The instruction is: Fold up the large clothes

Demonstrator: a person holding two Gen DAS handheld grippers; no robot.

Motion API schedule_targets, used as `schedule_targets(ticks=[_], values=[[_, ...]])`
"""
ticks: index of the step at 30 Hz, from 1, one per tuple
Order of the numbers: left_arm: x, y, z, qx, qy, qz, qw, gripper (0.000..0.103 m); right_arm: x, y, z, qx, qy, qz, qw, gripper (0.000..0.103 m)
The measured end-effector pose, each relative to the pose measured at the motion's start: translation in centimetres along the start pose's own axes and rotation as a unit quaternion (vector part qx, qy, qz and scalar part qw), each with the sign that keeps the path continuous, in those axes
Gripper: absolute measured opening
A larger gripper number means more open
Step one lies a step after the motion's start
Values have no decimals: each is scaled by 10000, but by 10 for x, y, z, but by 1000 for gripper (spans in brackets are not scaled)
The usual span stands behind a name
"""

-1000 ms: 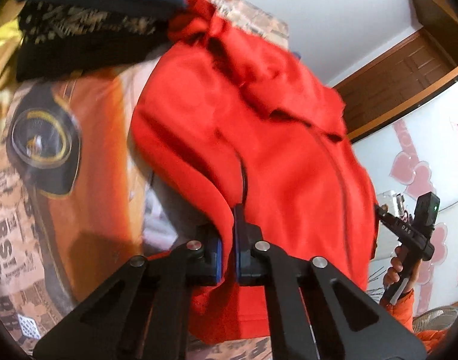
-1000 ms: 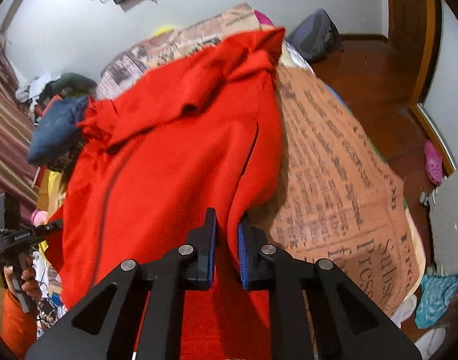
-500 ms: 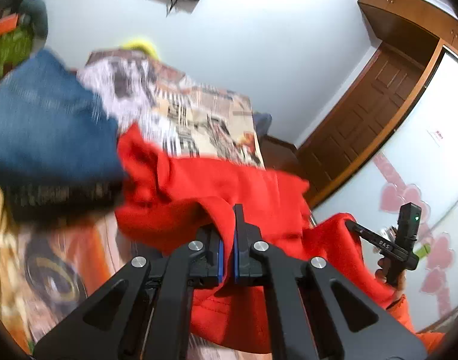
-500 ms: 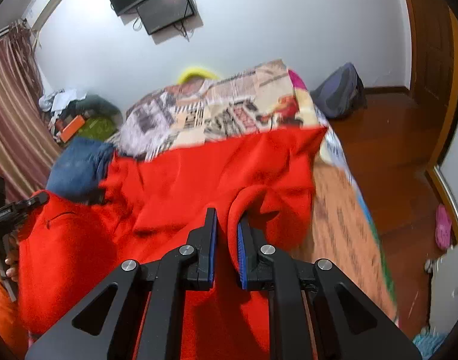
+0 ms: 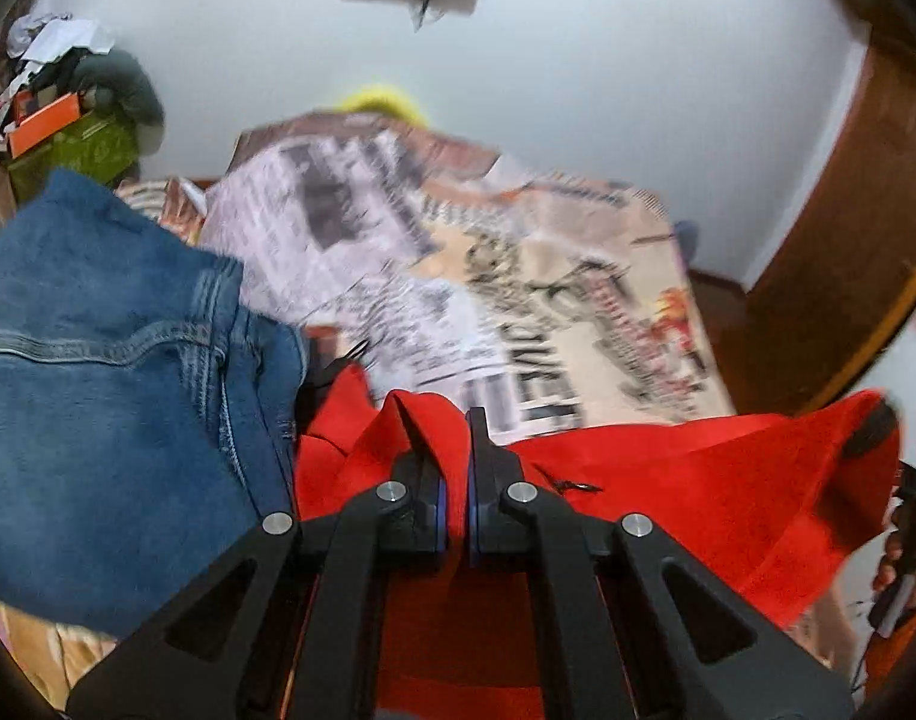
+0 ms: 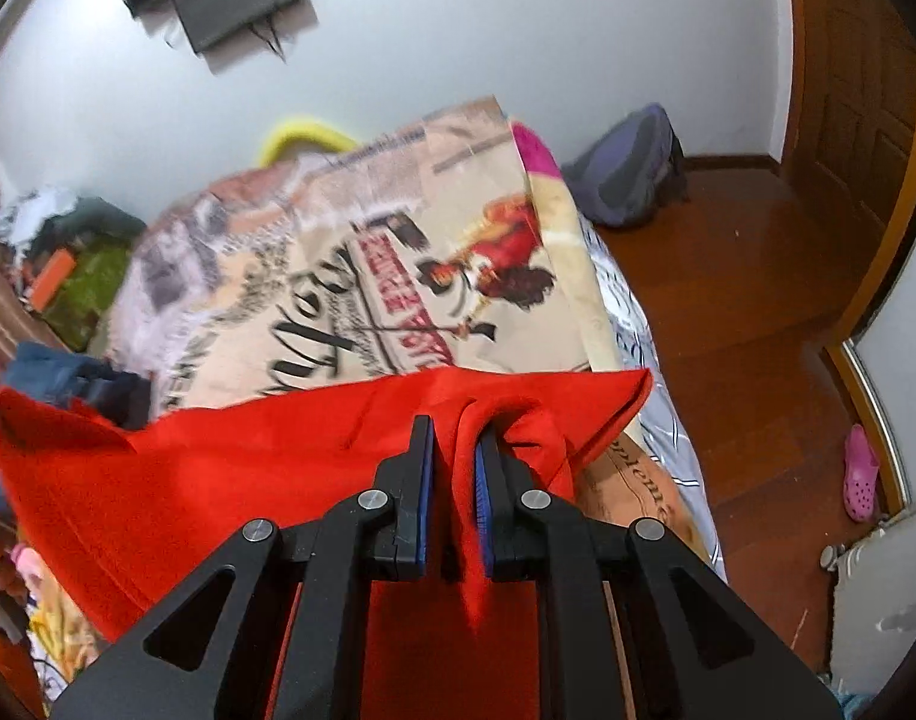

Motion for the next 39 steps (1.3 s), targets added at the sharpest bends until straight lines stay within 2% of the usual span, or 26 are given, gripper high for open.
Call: schedule_targets(ticks=[5, 8, 10, 11, 12, 14, 15, 17, 20, 24, 29, 35, 39], values=[[-15, 15, -29, 236, 341, -191, 9990, 3, 0, -4, -5, 205, 36, -118, 9997, 12], [-21, 7, -24, 403, 376, -529, 9971, 6, 1, -1, 4, 162, 95, 9, 9998, 14], [-23, 1, -17, 440, 397, -627, 9963, 12, 3, 1, 12, 96, 103, 146, 9998, 17], [-23, -2, -13, 430, 408, -644, 9962, 24, 4, 2, 18, 65, 85, 215, 9997, 19], [-22, -5, -9, 442, 400, -645, 9961, 40, 6, 3, 21, 42, 47, 254, 9997, 21], [-17, -11, 3, 465, 233, -669, 9964, 56, 8, 4, 38, 49, -103, 308, 9995, 30], [-14, -16, 13, 466, 98, -722, 9963, 59, 9, 5, 45, 88, -169, 311, 9993, 34], [-11, -26, 29, 477, -11, -853, 9952, 62, 10, 8, 66, 236, -335, 307, 9987, 50], [-12, -42, 51, 381, -121, -1058, 9936, 68, 8, 13, 91, 398, -502, 380, 9972, 53], [-28, -62, 69, 253, -63, -1382, 9901, 82, -5, 23, 109, 287, -559, 731, 9953, 53], [-60, -73, 72, 134, 202, -1614, 9866, 85, -39, 38, 111, 160, -448, 1272, 9907, 54], [-106, -67, 41, 41, 890, -1462, 9852, 85, -84, 50, 88, 56, -45, 1707, 9853, 54], [-124, -66, 20, 4, 1172, -1403, 9831, 85, -105, 60, 73, 40, 198, 1954, 9805, 54]])
Point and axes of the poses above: each gripper's, at about its wrist camera, not at the fingertips, and z roughly against the way its jaws point, y to its left, x to its top, the point moved 9 cm from there along -z, roughly the way its jaws point, and after that the axes turned 9 degrees about -x, right-handed, at the moved point
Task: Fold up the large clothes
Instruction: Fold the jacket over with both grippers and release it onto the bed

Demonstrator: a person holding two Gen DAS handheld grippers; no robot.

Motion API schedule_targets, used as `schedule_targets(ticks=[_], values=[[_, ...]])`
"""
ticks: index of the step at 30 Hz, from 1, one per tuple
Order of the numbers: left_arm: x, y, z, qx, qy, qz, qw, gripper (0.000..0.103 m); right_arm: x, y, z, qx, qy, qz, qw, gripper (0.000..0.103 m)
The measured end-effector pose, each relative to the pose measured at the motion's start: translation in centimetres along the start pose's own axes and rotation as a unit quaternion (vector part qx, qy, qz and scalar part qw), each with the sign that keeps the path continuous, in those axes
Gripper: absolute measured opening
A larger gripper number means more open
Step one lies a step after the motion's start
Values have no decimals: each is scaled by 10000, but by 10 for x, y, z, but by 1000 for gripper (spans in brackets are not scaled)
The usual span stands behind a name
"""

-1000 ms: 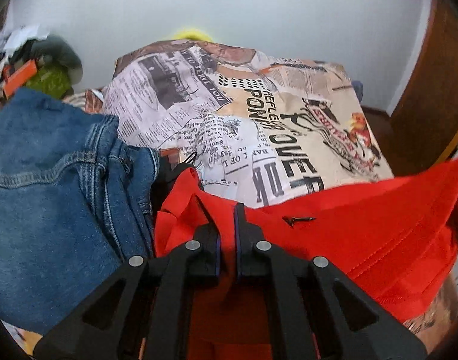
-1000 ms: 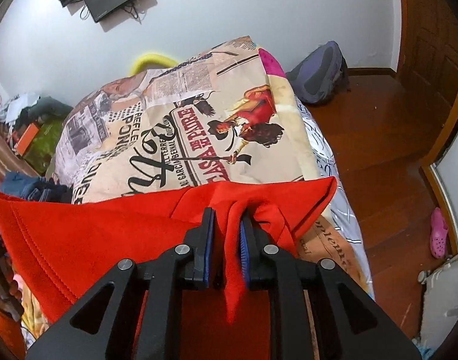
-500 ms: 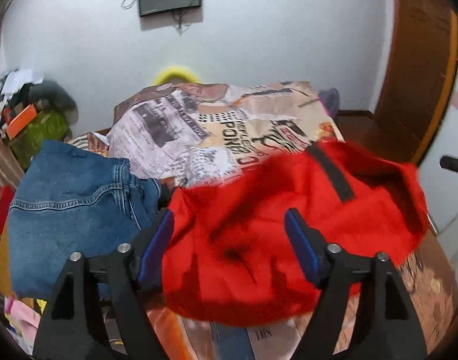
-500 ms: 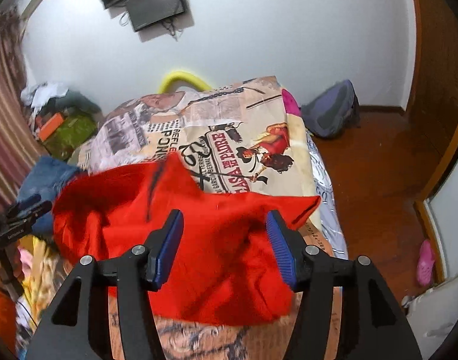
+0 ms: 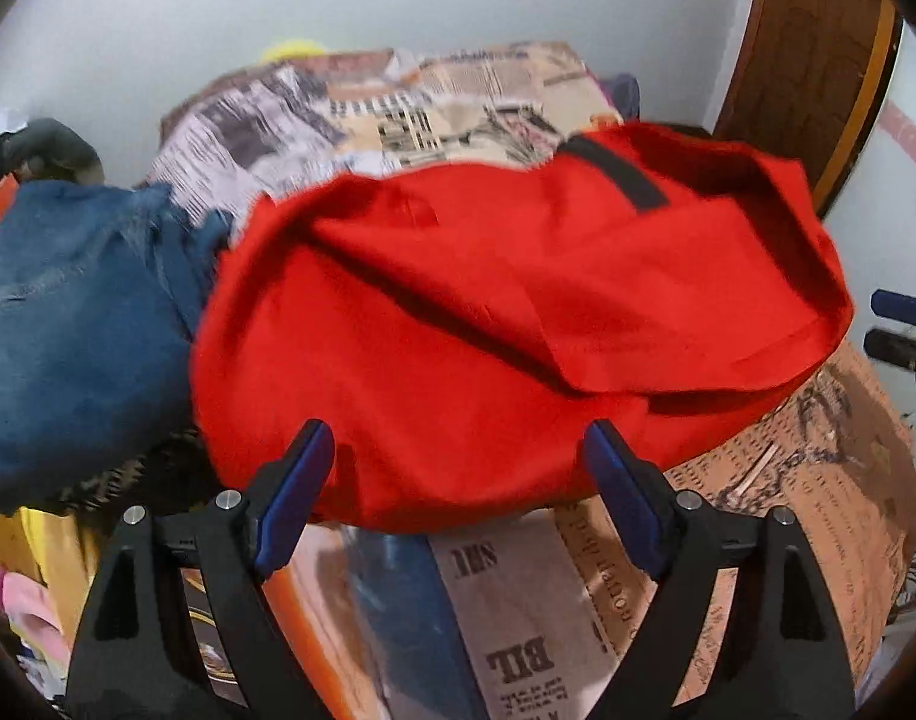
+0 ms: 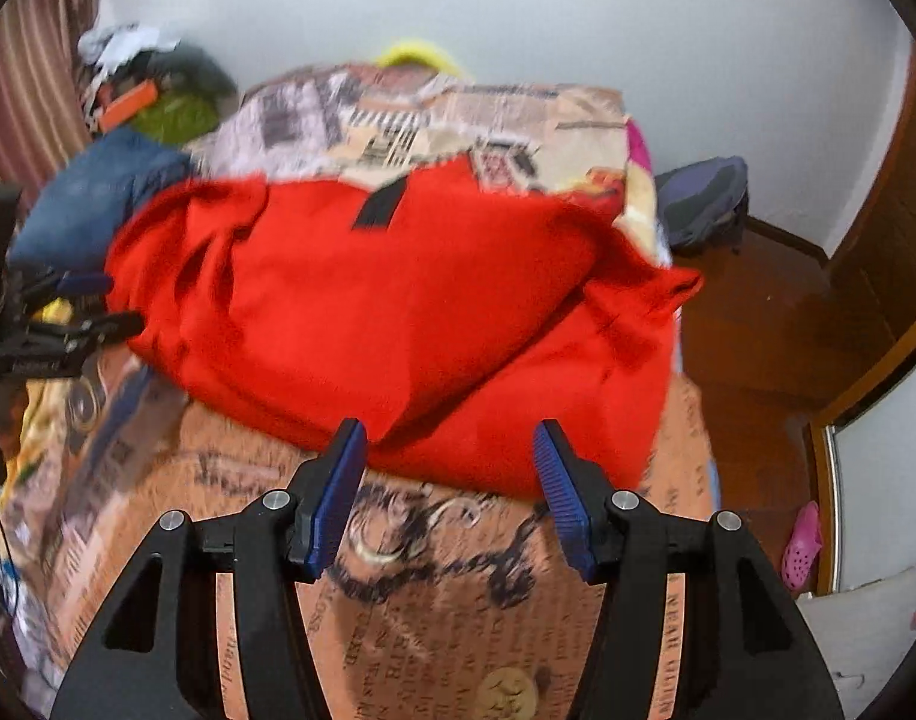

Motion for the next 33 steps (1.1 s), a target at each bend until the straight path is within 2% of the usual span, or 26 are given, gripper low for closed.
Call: schedule_targets(ticks=[6, 10, 14, 18, 22, 24, 27, 33], values=[[7, -2, -30, 1, 163, -38, 9999, 85, 7, 18, -22, -19, 131, 364, 9993, 54], [35, 1, -44, 17, 105, -62, 9999, 85, 28, 31, -34, 144, 77, 666, 9976, 54], [75, 16, -69, 0, 145, 57, 9999, 85, 73, 27, -64, 209, 171, 689, 9973, 54], [118, 49, -91, 252, 181, 395, 9987, 85, 132, -6, -77, -509, -212, 524, 9971, 54], [152, 78, -81, 690, -249, 801, 9941, 85, 170, -47, -75, -911, -383, -262, 9948, 54], [162, 84, -68, 707, -475, 898, 9923, 85, 171, -55, -69, -874, -474, -504, 9938, 54], [160, 78, -51, 525, -692, 814, 9929, 85, 161, -46, -57, -599, -609, -528, 9949, 54], [123, 37, -42, 265, -526, 236, 9980, 85, 123, -5, -55, -348, -404, 41, 9986, 54]])
Point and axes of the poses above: each gripper's, at about its wrist camera, not at the fingertips, and z roughly against the way its jaws point, y to its left, x to its top, the point moved 9 cm from there along -z, roughly the way its jaws point, and after that the axes turned 9 degrees about -x, right-handed, at the moved point
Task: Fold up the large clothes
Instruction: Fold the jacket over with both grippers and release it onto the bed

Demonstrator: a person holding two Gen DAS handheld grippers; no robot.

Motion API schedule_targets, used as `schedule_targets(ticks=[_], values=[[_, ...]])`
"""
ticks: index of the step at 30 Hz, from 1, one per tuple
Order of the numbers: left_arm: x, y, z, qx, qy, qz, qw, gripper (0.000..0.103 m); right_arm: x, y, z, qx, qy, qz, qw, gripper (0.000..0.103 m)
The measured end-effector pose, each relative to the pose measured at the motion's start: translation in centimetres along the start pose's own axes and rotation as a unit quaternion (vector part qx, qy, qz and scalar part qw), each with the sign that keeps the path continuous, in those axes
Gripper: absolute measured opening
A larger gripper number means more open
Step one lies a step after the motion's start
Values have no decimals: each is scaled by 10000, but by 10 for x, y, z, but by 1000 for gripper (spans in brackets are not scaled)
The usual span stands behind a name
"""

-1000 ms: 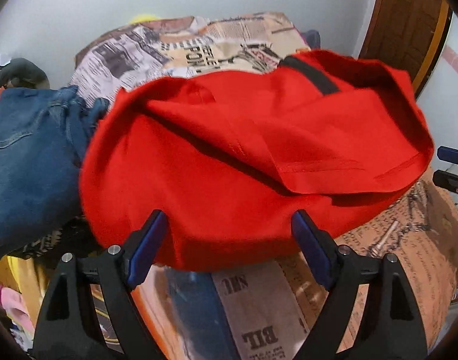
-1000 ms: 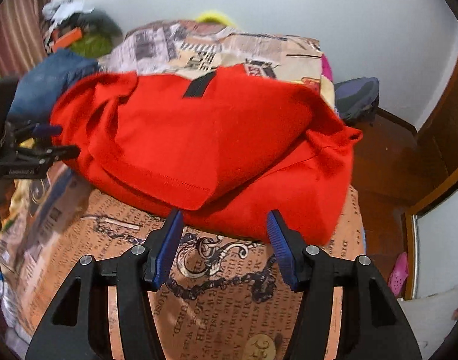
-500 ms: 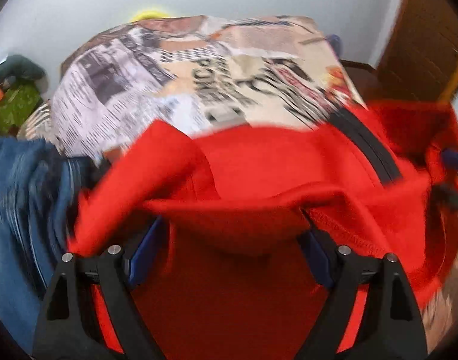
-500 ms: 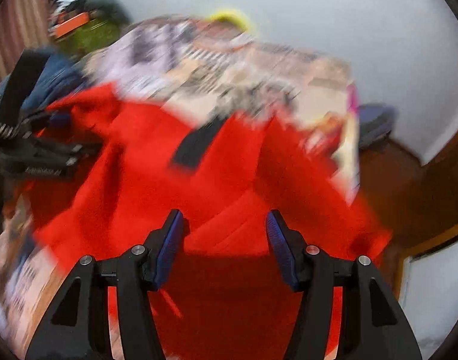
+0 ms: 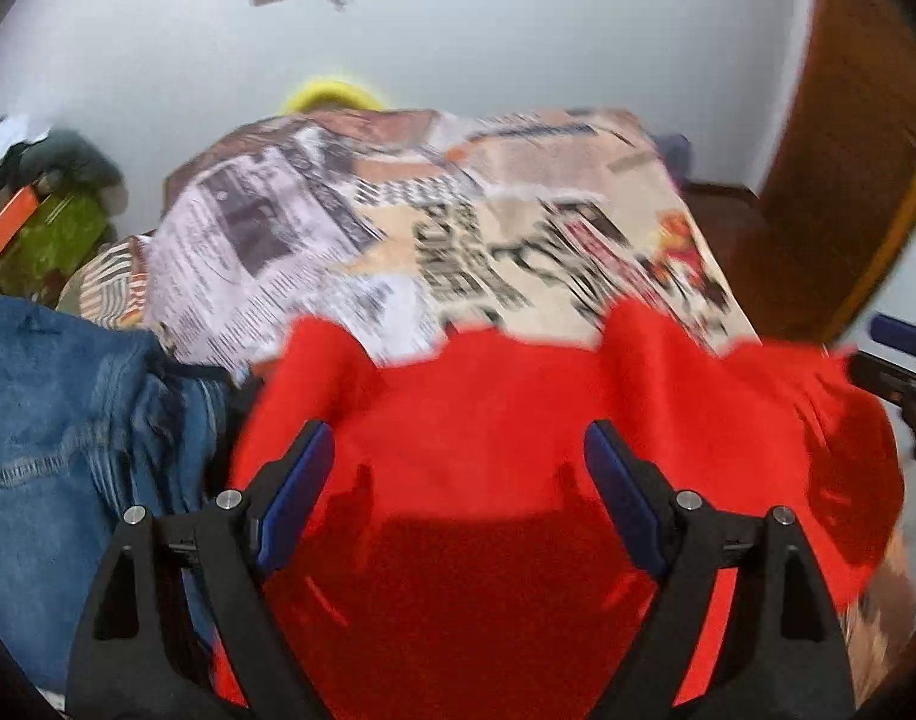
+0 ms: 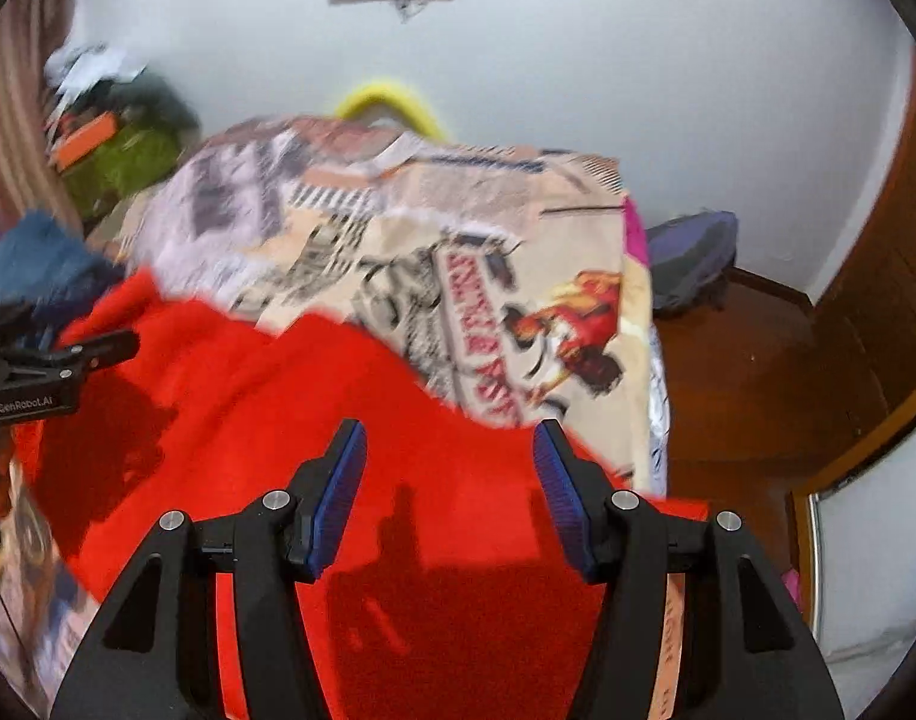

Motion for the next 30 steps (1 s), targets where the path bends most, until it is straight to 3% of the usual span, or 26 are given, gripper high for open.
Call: schedule_targets(ticks=[3, 7, 14, 21, 25, 30], values=[[-28, -20, 4, -163, 146, -117, 9997, 85, -22, 14, -2, 186, 182, 156, 9995, 54], [-63, -27, 9, -171, 122, 81, 9997, 85, -59, 22, -6, 243, 501, 231, 9982, 54], [-118, -10, 16, 40, 258, 453, 9986, 85, -82, 7, 18, 9, 370, 202, 9991, 54], [-132, 5, 51, 86, 110, 698, 9975, 85, -98, -4, 38, -169, 345, 105, 9992, 54], [-135, 25, 73, 419, -144, 902, 9949, 85, -98, -9, 52, -114, 207, -79, 9997, 54], [-141, 53, 92, 382, -464, 1631, 9848, 85, -92, -12, 61, 52, 78, -405, 9991, 54]])
Point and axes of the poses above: each gripper's, at about its wrist camera, not at the fingertips, and z roughly against the way its jaws point, y to its left, x to its top, the point moved 9 cm from there along -z, roughly the way its jaws point, and after that the axes turned 9 degrees about -x, right-handed, at the moved point
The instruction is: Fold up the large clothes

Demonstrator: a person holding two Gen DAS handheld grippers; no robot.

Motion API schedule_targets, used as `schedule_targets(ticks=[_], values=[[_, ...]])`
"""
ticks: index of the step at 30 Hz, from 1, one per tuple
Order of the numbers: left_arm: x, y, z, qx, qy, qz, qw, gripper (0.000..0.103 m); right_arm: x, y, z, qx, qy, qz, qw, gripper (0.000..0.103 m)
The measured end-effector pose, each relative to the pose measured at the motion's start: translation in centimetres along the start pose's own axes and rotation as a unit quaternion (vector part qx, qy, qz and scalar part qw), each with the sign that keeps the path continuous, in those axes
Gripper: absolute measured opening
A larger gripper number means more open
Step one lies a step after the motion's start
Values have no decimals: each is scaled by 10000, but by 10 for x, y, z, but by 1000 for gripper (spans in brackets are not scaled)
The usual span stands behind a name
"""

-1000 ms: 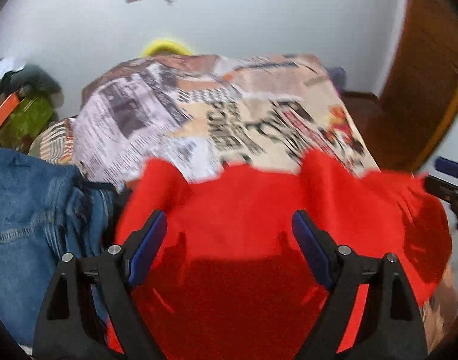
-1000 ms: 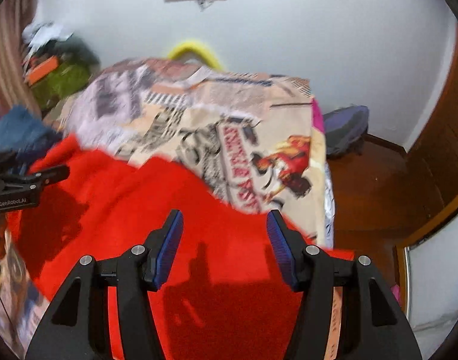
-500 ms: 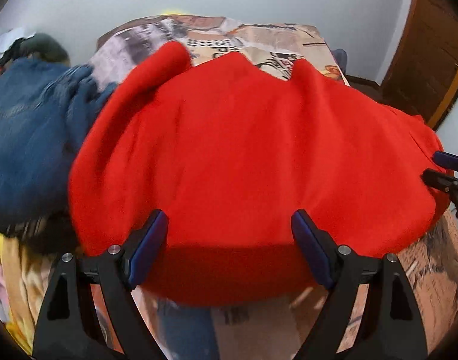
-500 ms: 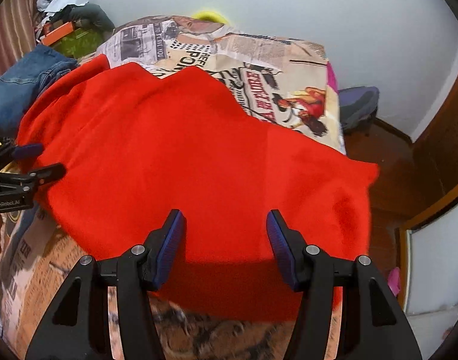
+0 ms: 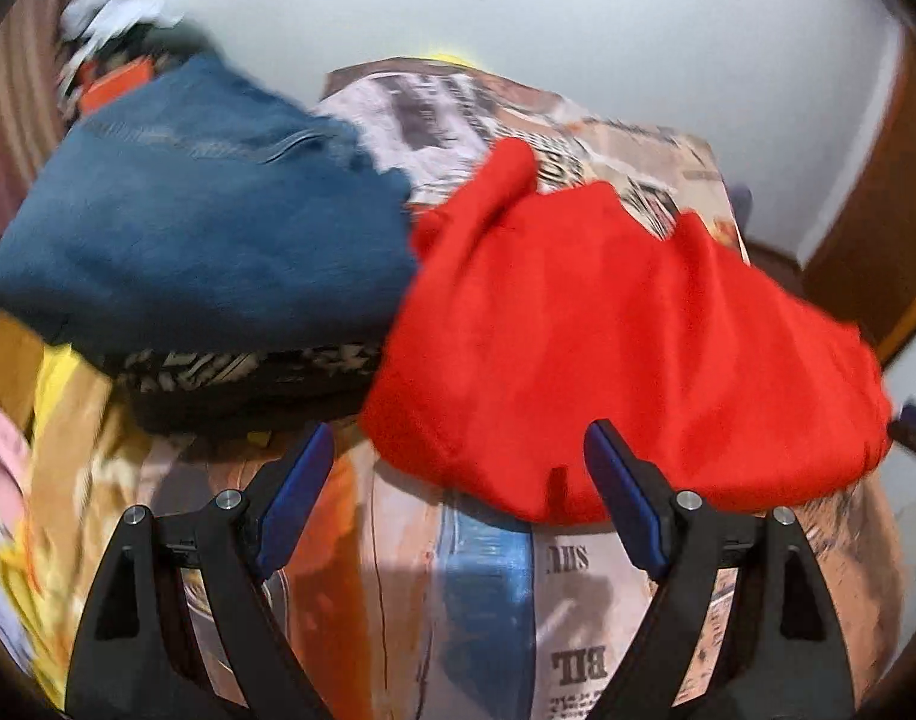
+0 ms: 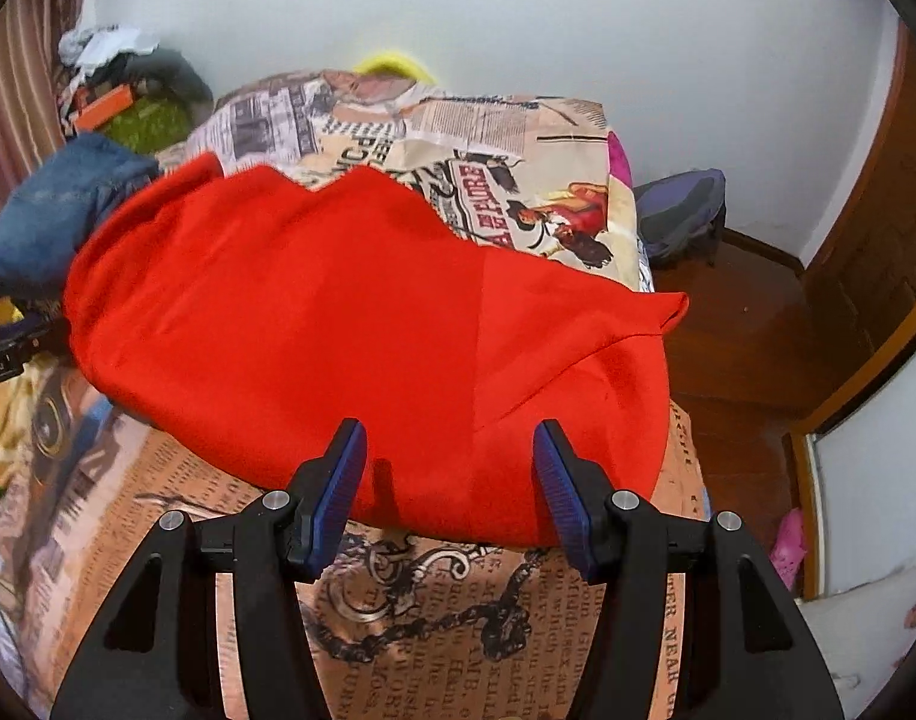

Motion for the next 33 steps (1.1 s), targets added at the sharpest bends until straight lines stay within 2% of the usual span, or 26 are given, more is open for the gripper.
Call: schedule_targets(ticks=[3, 5, 8, 12, 14, 17, 19, 24, 25, 27, 28, 29, 30, 31, 33], values=[[-5, 12, -4, -309, 4, 677, 9972, 85, 0, 2, 0, 47, -2, -131, 9999, 54], [-10, 13, -13, -654, 110, 1152, 9911, 85, 0, 2, -2, -74, -17, -136, 9999, 54], [-22, 13, -33, -1107, 357, 1813, 9765, 85, 1, 6, 0, -119, -73, -112, 9998, 54], [-31, 13, -60, -1489, 513, 2518, 9549, 84, 2, 12, 3, -30, -110, -65, 9999, 54], [-31, 14, -72, -1484, 484, 2688, 9505, 84, 3, 14, 3, -43, -126, -5, 9999, 54], [-22, 9, -82, -1418, 270, 2694, 9521, 84, 5, 17, 1, -71, -136, 57, 9999, 54], [-14, 0, -88, -1547, 200, 2656, 9514, 84, 5, 18, 1, -50, -140, 70, 9999, 54], [-2, -17, -96, -1889, 90, 2813, 9408, 83, 6, 19, -1, -33, -113, 46, 9999, 54], [-1, -18, -97, -1916, 68, 2884, 9381, 80, 6, 20, -1, -31, -113, 58, 9999, 54], [1, -22, -97, -1958, 63, 2955, 9351, 56, 6, 21, 0, -29, -120, 68, 9999, 54], [2, -24, -96, -2004, 68, 2978, 9333, 49, 6, 22, 1, -29, -117, 80, 9999, 54], [4, -25, -93, -2030, 54, 2974, 9329, 36, 6, 22, 1, -35, -113, 92, 9999, 54], [9, -24, -92, -2040, 23, 2923, 9343, 25, 6, 22, 1, -39, -114, 103, 9999, 54], [12, -28, -88, -2044, -23, 2838, 9369, 20, 6, 22, 2, -44, -111, 115, 9999, 54], [23, -39, -75, -1987, -188, 2488, 9478, 10, 7, 24, 3, -49, -99, 137, 9998, 54]])
Point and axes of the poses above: each gripper's, at about its wrist camera, not at the fingertips, and z roughly against the way its jaws point, y to its left, x to its top, the point moved 9 cm from there along -z, roughly the way its jaws point, and after that the axes turned 9 degrees about -x, right-handed, at the moved point
